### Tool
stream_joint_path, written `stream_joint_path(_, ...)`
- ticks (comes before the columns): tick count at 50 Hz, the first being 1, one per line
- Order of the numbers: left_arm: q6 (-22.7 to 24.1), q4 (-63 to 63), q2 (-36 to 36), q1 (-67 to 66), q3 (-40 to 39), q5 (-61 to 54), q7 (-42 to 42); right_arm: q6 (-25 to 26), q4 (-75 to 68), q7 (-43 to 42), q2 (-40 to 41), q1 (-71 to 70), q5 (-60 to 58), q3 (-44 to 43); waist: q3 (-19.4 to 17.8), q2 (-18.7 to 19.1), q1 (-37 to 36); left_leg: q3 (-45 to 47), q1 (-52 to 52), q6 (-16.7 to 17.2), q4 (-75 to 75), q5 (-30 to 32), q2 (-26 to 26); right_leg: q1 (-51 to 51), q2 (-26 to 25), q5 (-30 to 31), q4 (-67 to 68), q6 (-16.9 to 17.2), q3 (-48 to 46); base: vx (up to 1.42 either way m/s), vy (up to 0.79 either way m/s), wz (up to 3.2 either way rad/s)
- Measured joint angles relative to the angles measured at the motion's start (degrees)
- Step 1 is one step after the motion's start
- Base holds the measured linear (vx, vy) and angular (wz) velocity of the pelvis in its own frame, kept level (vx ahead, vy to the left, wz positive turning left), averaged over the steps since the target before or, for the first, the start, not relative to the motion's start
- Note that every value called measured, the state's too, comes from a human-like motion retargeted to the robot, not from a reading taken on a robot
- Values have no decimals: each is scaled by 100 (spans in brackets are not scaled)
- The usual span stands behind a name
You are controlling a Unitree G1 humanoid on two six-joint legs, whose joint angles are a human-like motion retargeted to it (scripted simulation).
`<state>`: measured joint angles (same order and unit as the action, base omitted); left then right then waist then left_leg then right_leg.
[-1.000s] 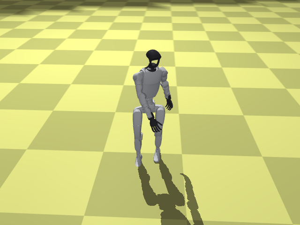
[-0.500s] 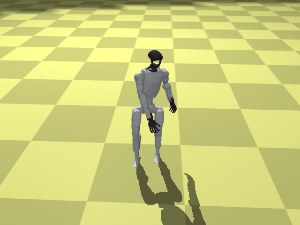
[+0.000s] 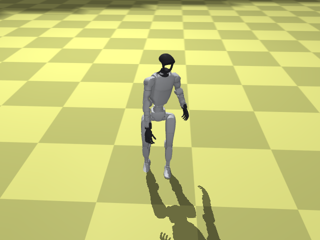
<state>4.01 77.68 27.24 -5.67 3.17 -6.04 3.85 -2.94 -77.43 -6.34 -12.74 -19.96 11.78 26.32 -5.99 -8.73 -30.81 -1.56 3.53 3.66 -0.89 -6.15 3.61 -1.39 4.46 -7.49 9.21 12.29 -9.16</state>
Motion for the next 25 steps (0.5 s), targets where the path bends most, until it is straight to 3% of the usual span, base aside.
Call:
stream_joint_path(3, 28, -16, 10, -6, 24, -96, 61, -63, -3, 49, -97, 40, 161, -23, -66, 169, 226, -147, -300, 108, 117, -42, -196, 144, -233, -226, 496, -507, 79, 28, 1, 42)
stream_joint_path(5, 20, -25, 13, 10, -3, -147, 85, -92, 5, 53, -148, 47, 237, -17, -72, 246, 318, -191, -461, 184, 231, -53, -301, 423, -289, -424, 827, -648, -1, 28, -2, 20)
stream_joint_path(9, 9, -23, -16, 21, -100, -341, 118, -92, -1, -10, -206, -41, 199, 41, -27, 237, 434, -160, -633, 327, 358, -141, -287, 817, -110, -418, 447, -451, -510, 30, -4, 4)
stream_joint_path(13, 82, 9, -109, -118, -137, -635, 159, -57, -58, -65, -200, -269, 27, 121, 55, 185, 558, -148, -760, 386, 329, -324, -126, 883, -41, 461, -255, -214, -273, 32, -5, 1)
stream_joint_path(15, 83, 7, -165, -184, -167, -762, 159, -37, -84, -125, -188, -439, -9, 145, 96, 201, 518, -99, -799, 364, 247, -423, -97, 849, -29, 479, -226, -200, -167, 32, -6, -24)
stream_joint_path(21, -7, -198, -309, -421, -143, -864, 263, 106, -137, -221, -152, -904, -25, 164, 1, 48, -43, -37, -376, -271, -678, -500, 330, 587, 251, 386, -271, -28, 107, 31, -4, -41)
stream_joint_path(25, 2, -309, -255, -523, -88, -683, 317, 61, -92, -222, -77, -1123, 19, 216, -4, -129, -387, 269, 132, -289, -510, -649, 328, 436, 316, 370, -357, 210, 187, 31, -1, -20)
